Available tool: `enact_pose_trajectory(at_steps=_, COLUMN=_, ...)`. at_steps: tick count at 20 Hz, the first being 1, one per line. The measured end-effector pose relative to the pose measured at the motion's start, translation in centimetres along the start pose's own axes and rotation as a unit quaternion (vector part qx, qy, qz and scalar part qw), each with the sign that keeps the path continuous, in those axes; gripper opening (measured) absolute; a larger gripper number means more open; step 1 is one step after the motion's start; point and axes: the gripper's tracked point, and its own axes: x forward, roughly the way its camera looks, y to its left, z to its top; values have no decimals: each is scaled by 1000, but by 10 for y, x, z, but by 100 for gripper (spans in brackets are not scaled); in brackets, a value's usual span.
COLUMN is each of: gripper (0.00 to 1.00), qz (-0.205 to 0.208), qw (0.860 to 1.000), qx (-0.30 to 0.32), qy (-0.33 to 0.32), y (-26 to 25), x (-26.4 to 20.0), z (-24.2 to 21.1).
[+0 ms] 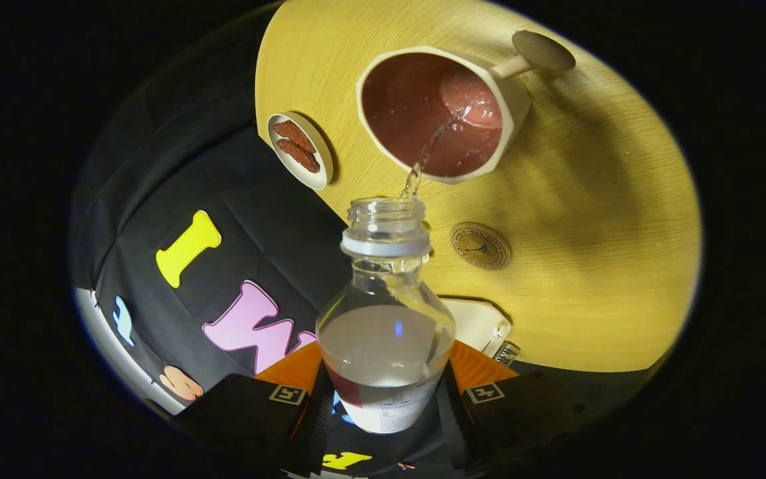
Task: Take the bottle from table, then pour the juice into the cup, finally place the bottle on the coaster
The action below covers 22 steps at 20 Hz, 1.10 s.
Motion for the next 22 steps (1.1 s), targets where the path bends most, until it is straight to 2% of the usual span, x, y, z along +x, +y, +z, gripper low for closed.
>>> enact_pose_trajectory(at_steps=7, gripper=71, qz=23, qw=999, qx=45, qy=-5, y=23, x=-2, z=4)
enact_pose_trajectory(at_steps=14, gripper=71, qz=5, qw=997, qx=81, qy=16, y=31, x=-6, z=4)
enact_pose_trajectory(at_steps=18, gripper=72, qz=-27, qw=994, qx=100, qy=31, y=24, x=-4, z=4)
enact_pose_trajectory(at_steps=22, gripper=72, qz=-38, qw=993, qx=112, qy=33, y=21, x=0, z=6)
